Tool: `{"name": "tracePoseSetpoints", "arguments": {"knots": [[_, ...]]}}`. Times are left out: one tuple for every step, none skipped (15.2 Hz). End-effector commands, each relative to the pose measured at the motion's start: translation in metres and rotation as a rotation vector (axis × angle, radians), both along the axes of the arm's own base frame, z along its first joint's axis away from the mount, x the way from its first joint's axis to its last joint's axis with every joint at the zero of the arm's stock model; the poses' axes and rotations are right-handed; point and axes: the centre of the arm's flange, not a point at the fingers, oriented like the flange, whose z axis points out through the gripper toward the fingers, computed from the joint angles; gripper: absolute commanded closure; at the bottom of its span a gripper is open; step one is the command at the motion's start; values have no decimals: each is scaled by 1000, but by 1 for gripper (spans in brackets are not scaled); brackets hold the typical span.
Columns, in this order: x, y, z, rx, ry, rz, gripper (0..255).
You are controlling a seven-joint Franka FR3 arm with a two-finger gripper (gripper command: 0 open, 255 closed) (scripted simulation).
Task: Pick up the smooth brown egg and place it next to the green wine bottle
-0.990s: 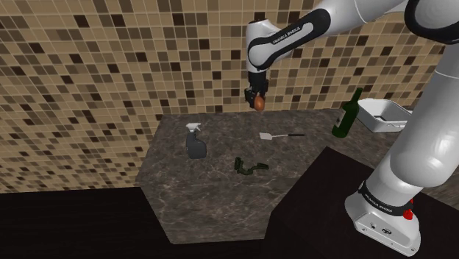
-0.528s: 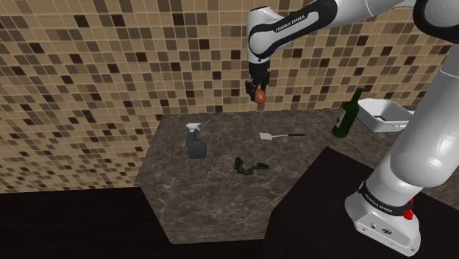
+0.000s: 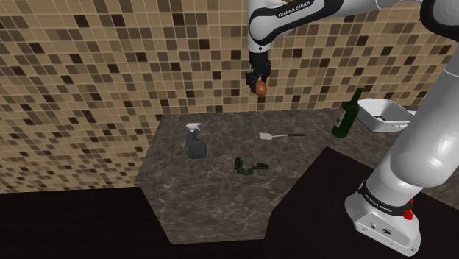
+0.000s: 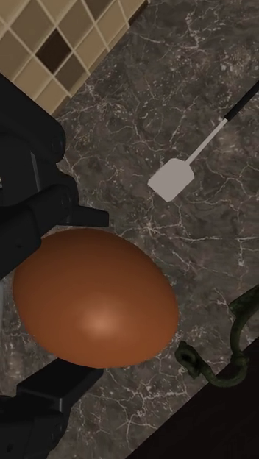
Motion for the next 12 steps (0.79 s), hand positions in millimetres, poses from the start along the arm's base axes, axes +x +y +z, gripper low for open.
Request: {"name": "tracePoseSetpoints", "arguments": {"knots": [[0, 0, 11, 0, 0, 0, 255], [0, 0, 12, 0, 0, 0, 255], [-5, -12, 12, 0, 0, 0, 255], [-10, -24, 12, 0, 0, 0, 255], [-15, -36, 12, 0, 0, 0, 255], [-21, -49, 12, 0, 0, 0, 255], [-26, -61, 12, 0, 0, 0, 255], [-31, -73, 12, 0, 0, 0, 255], [-36, -85, 12, 0, 0, 0, 255], [-41, -97, 12, 0, 0, 0, 255], [-46, -110, 12, 0, 0, 0, 255], [-51, -122, 12, 0, 0, 0, 255]]}}
